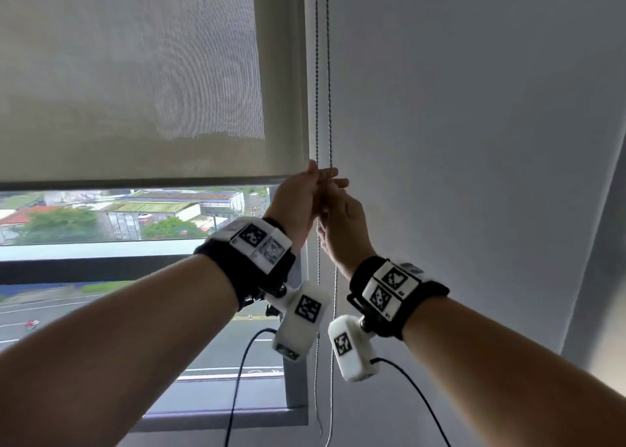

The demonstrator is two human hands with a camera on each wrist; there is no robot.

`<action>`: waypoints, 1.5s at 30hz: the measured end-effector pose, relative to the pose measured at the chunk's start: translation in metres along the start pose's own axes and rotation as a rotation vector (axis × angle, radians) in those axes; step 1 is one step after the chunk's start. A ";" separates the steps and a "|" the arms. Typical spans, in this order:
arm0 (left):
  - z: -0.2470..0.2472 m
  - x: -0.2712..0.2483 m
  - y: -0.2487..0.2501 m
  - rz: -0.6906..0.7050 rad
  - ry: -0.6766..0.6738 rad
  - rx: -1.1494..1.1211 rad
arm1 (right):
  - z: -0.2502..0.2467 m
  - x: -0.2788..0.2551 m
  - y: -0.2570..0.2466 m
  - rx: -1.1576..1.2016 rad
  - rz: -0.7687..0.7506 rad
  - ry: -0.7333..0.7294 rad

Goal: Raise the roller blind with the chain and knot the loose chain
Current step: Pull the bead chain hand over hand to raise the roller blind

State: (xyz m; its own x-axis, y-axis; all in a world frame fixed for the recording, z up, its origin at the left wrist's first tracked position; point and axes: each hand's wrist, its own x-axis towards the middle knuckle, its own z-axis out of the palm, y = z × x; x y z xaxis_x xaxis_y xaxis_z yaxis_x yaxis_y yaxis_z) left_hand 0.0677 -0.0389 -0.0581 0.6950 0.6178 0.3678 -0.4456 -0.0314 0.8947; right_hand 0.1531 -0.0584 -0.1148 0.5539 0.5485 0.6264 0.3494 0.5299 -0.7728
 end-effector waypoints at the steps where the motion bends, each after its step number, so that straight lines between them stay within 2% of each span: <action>1: 0.004 0.004 0.005 0.000 -0.008 0.024 | -0.001 -0.007 0.007 -0.003 0.028 -0.001; 4: 0.014 0.010 0.012 0.009 -0.030 0.065 | -0.002 -0.034 0.023 0.007 0.076 0.004; 9: 0.022 0.013 0.008 0.009 0.000 -0.012 | -0.009 -0.064 0.044 0.066 0.072 0.011; 15: 0.021 0.009 -0.005 0.104 0.131 0.063 | -0.012 -0.073 0.045 0.042 0.102 -0.083; 19: 0.021 0.006 -0.003 0.092 0.139 0.057 | -0.020 -0.063 0.032 -0.095 0.063 -0.118; 22: 0.020 0.002 -0.005 0.080 0.134 0.065 | -0.027 -0.040 0.014 -0.091 0.071 -0.074; 27: 0.016 -0.011 -0.024 0.041 0.132 0.054 | -0.024 0.010 -0.036 -0.092 -0.063 0.025; 31: 0.012 -0.027 -0.050 -0.017 0.138 0.095 | -0.013 0.031 -0.077 -0.081 -0.128 -0.028; 34: 0.004 -0.039 -0.073 -0.077 0.157 0.154 | -0.002 0.038 -0.094 -0.036 -0.116 -0.061; 37: -0.006 -0.048 -0.091 -0.149 0.127 0.136 | 0.007 0.041 -0.092 -0.035 -0.055 -0.038; 40: -0.010 -0.050 -0.100 -0.178 0.091 0.129 | 0.012 0.038 -0.081 -0.124 -0.090 0.004; 45: -0.014 -0.047 -0.086 -0.184 0.045 0.062 | 0.008 0.031 -0.068 -0.118 -0.127 0.013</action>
State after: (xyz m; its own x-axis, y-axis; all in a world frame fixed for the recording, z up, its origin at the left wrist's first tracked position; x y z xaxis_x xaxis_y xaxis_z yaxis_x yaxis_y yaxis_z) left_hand 0.0654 -0.0543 -0.1563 0.7349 0.6521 0.1860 -0.2767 0.0379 0.9602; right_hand 0.1407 -0.0719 -0.0422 0.5094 0.4730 0.7189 0.5028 0.5144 -0.6947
